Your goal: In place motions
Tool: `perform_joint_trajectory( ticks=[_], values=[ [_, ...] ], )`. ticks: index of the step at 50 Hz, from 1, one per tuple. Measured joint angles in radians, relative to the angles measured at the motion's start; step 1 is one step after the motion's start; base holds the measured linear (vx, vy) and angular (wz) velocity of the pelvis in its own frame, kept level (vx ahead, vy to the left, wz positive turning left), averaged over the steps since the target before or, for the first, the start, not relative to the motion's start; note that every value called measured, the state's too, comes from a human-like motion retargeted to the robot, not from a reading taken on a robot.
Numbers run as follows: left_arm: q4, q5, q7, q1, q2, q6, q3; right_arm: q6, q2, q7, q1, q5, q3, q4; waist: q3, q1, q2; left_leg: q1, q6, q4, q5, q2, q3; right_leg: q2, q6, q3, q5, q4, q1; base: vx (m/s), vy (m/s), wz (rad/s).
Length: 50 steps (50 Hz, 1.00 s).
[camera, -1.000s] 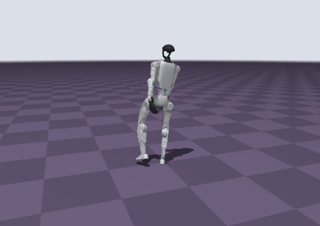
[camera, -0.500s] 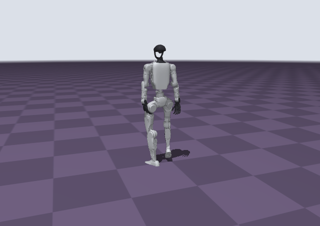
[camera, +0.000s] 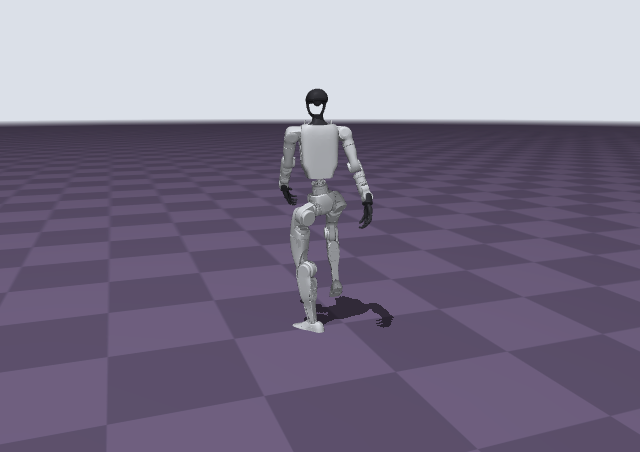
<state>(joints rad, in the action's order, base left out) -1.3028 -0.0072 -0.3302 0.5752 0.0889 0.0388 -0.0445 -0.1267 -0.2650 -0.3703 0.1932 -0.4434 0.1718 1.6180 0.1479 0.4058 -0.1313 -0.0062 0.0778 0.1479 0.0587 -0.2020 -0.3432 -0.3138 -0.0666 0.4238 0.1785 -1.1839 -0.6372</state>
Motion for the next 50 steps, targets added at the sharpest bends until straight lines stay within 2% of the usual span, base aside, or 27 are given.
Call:
perform_joint_trajectory(
  ticks=[5,8,10,13,15,18,20,23,25,27,28,29,30,32,33,34,37,38,40,42,45,47,50],
  values=[
    [-0.099,0.005,-0.053,-0.172,-0.032,0.024,-0.025,0.029,0.022,0.024,-0.069,-0.086,-0.032,-0.048,-0.094,-0.127,0.005,0.024,-0.037,-0.036,0.006,0.011,-0.07,0.174,0.042,-0.058,0.086,0.397,0.259,0.1,-0.12,-0.98],
    [-0.209,-0.006,-0.083,-0.247,-0.035,0.067,-0.092,0.032,0.023,0.032,-0.109,-0.117,-0.049,-0.06,-0.147,-0.192,0.033,0.033,-0.058,-0.06,0.006,0.05,-0.104,0.217,0.079,-0.095,0.14,0.658,0.394,0.09,-0.15,-0.81],
    [-0.28,-0.034,-0.085,-0.286,-0.03,0.091,-0.151,0.037,0.02,0.044,-0.132,-0.115,-0.056,-0.065,-0.179,-0.238,0.057,0.036,-0.07,-0.077,0.008,0.084,-0.132,0.227,0.123,-0.109,0.04,0.814,0.466,0.04,-0.11,-0.83],
    [-0.357,-0.074,-0.087,-0.343,-0.006,0.112,-0.203,0.035,0.023,0.069,-0.158,-0.099,-0.052,-0.063,-0.205,-0.284,0.084,0.043,-0.084,-0.097,0.01,0.119,-0.159,0.231,0.116,-0.08,-0.099,0.966,0.529,0.04,-0.21,-0.58],
    [-0.377,-0.078,-0.087,-0.391,0.012,0.122,-0.216,0.034,0.028,0.079,-0.17,-0.074,-0.054,-0.056,-0.208,-0.3,0.089,0.049,-0.095,-0.103,0.012,0.122,-0.169,0.241,0.099,-0.061,-0.153,1.028,0.548,0.04,-0.27,-0.25],
    [-0.34,-0.031,-0.117,-0.492,0.036,0.148,-0.236,0.03,0.036,0.069,-0.191,-0.012,-0.091,-0.028,-0.207,-0.303,0.104,0.048,-0.099,-0.088,0.025,0.12,-0.179,0.251,0.095,-0.057,-0.162,1.085,0.568,0.02,-0.27,0.02],
    [-0.31,0.029,-0.156,-0.558,0.044,0.16,-0.263,0.025,0.046,0.07,-0.209,0.034,-0.123,-0.007,-0.207,-0.296,0.108,0.032,-0.085,-0.048,0.046,0.098,-0.195,0.247,0.096,-0.048,-0.168,1.094,0.569,-0.02,-0.37,0.27],
    [-0.3,0.111,-0.193,-0.66,0.059,0.156,-0.301,0.052,0.071,0.108,-0.23,0.104,-0.173,0.004,-0.215,-0.278,0.127,-0.064,0.001,0.133,0.041,0.059,-0.181,0.215,0.1,-0.033,-0.192,1.071,0.556,-0.06,-0.31,0.36],
    [-0.312,0.119,-0.173,-0.734,0.07,0.137,-0.286,0.074,0.095,0.131,-0.25,0.157,-0.202,0.009,-0.206,-0.283,0.156,-0.169,0.094,0.387,-0.028,-0.006,-0.192,0.184,0.11,-0.042,-0.207,1.046,0.554,-0.04,-0.23,-0.09],
    [-0.342,0.14,-0.138,-0.789,0.085,0.126,-0.263,0.08,0.121,0.12,-0.309,0.259,-0.232,0.016,-0.159,-0.349,0.151,-0.342,0.172,0.733,-0.158,-0.153,-0.115,0.217,0.107,-0.078,-0.219,1.027,0.566,-0.08,-0.43,-1.32],
    [-0.357,0.161,-0.119,-0.821,0.095,0.132,-0.259,0.084,0.138,0.102,-0.346,0.317,-0.247,0.016,-0.123,-0.414,0.138,-0.421,0.181,0.892,-0.235,-0.221,-0.011,0.276,0.087,-0.12,-0.227,1.019,0.589,-0.04,-0.44,-2.02],
    [-0.375,0.192,-0.109,-0.852,0.094,0.142,-0.255,0.087,0.152,0.075,-0.385,0.364,-0.257,0.005,-0.101,-0.458,0.14,-0.507,0.184,1.029,-0.243,-0.232,0.05,0.288,0.078,-0.143,-0.223,1.016,0.597,-0.07,-0.3,-1.71],
    [-0.393,0.228,-0.102,-0.882,0.089,0.156,-0.251,0.091,0.163,0.043,-0.427,0.404,-0.264,-0.011,-0.086,-0.49,0.15,-0.596,0.184,1.154,-0.216,-0.213,0.089,0.277,0.074,-0.157,-0.213,1.014,0.597,-0.11,-0.11,-1.09],
    [-0.397,0.322,-0.141,-0.95,0.073,0.213,-0.251,0.085,0.194,-0.012,-0.512,0.384,-0.251,-0.094,-0.038,-0.586,0.193,-0.756,0.18,1.366,-0.181,-0.28,0.049,0.253,0.04,-0.205,-0.207,0.992,0.593,-0.13,0.0,-1.04],
    [-0.397,0.37,-0.175,-0.982,0.064,0.241,-0.25,0.086,0.202,-0.04,-0.561,0.35,-0.244,-0.148,-0.01,-0.635,0.226,-0.846,0.171,1.426,-0.188,-0.263,0.027,0.213,0.034,-0.233,-0.206,0.974,0.581,-0.19,0.07,-1.23],
    [-0.397,0.418,-0.22,-1.013,0.057,0.261,-0.254,0.092,0.208,-0.069,-0.614,0.316,-0.246,-0.203,0.022,-0.693,0.273,-0.919,0.134,1.464,-0.186,-0.247,-0.006,0.165,0.03,-0.281,-0.217,0.939,0.558,-0.21,0.05,-1.5],
    [-0.397,0.546,-0.384,-1.096,0.048,0.322,-0.271,0.12,0.21,-0.128,-0.787,0.229,-0.26,-0.364,0.145,-0.855,0.428,-1.079,-0.025,1.457,-0.158,-0.183,-0.113,0.009,0.024,-0.439,-0.248,0.819,0.458,-0.14,-0.04,-1.38],
    [-0.397,0.58,-0.429,-1.115,0.048,0.349,-0.279,0.137,0.205,-0.131,-0.843,0.212,-0.254,-0.409,0.187,-0.897,0.457,-1.116,-0.063,1.433,-0.141,-0.176,-0.138,-0.026,0.023,-0.479,-0.256,0.778,0.422,-0.09,-0.05,-0.75],
    [-0.397,0.619,-0.477,-1.149,0.049,0.402,-0.302,0.177,0.188,-0.11,-0.942,0.202,-0.25,-0.472,0.25,-0.957,0.494,-1.143,-0.099,1.373,-0.099,-0.156,-0.188,-0.079,0.022,-0.535,-0.269,0.712,0.366,-0.06,-0.07,-0.34],
    [-0.397,0.614,-0.49,-1.159,0.056,0.435,-0.325,0.208,0.162,-0.074,-1.025,0.227,-0.261,-0.498,0.279,-0.989,0.511,-1.138,-0.079,1.345,-0.076,-0.15,-0.22,-0.101,0.025,-0.556,-0.28,0.679,0.338,-0.02,-0.1,0.02],
    [-0.397,0.577,-0.482,-1.137,0.064,0.44,-0.361,0.229,0.133,-0.06,-1.099,0.268,-0.273,-0.51,0.261,-0.995,0.496,-1.112,-0.02,1.37,-0.075,-0.147,-0.198,-0.085,0.029,-0.522,-0.285,0.699,0.356,-0.01,-0.09,0.31],
    [-0.397,0.556,-0.47,-1.123,0.066,0.418,-0.375,0.228,0.144,-0.058,-1.091,0.266,-0.276,-0.507,0.199,-0.982,0.485,-1.047,0.027,1.375,-0.072,-0.143,-0.188,-0.066,0.041,-0.492,-0.267,0.76,0.379,0.0,-0.05,0.44],
    [-0.397,0.509,-0.438,-1.068,0.085,0.373,-0.39,0.223,0.166,-0.045,-1.044,0.256,-0.265,-0.482,0.087,-0.932,0.452,-0.92,0.067,1.328,-0.078,-0.116,-0.135,-0.012,0.052,-0.412,-0.248,0.845,0.422,0.09,0.0,0.87]
  ],
)
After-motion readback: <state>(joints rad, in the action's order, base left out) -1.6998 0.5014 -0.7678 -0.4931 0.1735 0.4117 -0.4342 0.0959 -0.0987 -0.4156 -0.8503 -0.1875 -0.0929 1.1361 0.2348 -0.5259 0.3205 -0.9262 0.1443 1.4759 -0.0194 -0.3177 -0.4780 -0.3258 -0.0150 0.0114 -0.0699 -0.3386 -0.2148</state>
